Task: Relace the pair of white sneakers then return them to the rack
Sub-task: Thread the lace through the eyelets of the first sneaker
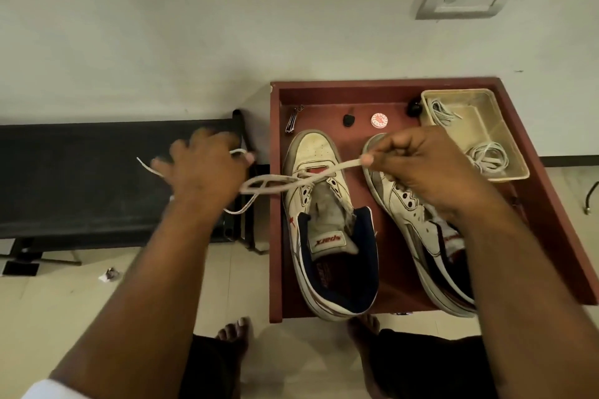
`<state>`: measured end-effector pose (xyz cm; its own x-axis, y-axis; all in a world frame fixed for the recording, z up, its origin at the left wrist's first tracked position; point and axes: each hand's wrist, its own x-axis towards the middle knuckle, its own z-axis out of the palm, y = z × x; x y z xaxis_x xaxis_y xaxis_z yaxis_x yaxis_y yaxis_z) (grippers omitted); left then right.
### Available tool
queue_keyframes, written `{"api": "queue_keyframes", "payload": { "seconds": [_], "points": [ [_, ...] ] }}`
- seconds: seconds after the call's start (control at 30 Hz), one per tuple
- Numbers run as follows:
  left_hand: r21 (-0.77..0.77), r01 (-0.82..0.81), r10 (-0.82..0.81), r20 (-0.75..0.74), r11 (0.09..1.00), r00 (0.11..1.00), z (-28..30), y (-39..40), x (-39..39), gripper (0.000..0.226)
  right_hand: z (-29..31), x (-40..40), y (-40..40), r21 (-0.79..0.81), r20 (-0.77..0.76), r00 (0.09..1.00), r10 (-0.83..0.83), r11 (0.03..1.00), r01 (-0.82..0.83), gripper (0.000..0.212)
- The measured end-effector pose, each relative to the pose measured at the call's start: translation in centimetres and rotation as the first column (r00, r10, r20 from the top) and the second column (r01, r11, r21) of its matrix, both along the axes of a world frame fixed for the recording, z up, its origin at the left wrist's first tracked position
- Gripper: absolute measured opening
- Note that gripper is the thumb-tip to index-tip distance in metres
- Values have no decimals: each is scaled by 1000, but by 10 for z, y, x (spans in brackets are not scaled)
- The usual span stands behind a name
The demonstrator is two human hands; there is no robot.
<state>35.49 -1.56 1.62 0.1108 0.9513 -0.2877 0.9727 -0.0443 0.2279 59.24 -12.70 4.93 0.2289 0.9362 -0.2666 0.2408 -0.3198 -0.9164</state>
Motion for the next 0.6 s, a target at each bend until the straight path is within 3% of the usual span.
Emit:
{"api": "queue_keyframes", "payload": {
  "seconds": [0.03,0.1,0.17,0.23,0.27,0.33,0.37,0.4,0.47,0.53,0.6],
  "points": [
    [2,112,-111,152,994,982,1,-6,13,36,-2,-10,4,-7,16,999,45,999,-45,11],
    [-94,325,-233,514,941,826,0,-17,36,38,-6,-22,12,-2,31,997,70,998,-70,13],
    [-190,388,-175,661,902,730,1,-23,44,33,-10,-21,17,-19,36,998,47,999,-46,16],
    [-254,314,-54,692,915,720,4,-21,38,21,-13,-13,18,-87,67,996,61,995,-55,13],
    [-281,266,-24,645,922,764,5,-17,32,18,-16,-9,17,-119,79,995,68,991,-58,11],
    [-256,177,-80,347,950,934,3,-8,20,19,-21,-6,18,-139,95,994,56,989,-42,9],
    [-201,153,-122,158,968,980,1,-4,16,20,-24,-8,19,-135,106,993,45,990,-30,8],
    [-139,160,-151,72,977,986,1,-3,15,16,-27,-11,20,-123,117,992,36,992,-22,7],
    [-86,206,-180,242,975,953,4,-5,21,20,-31,-20,23,-95,153,988,35,995,-21,7],
    [-207,268,-100,586,941,804,8,-15,32,46,-34,-25,24,-62,158,987,22,998,-13,6],
    [-308,339,23,769,889,639,10,-23,42,45,-35,-27,24,-29,89,996,-13,999,15,6]
  ]
}}
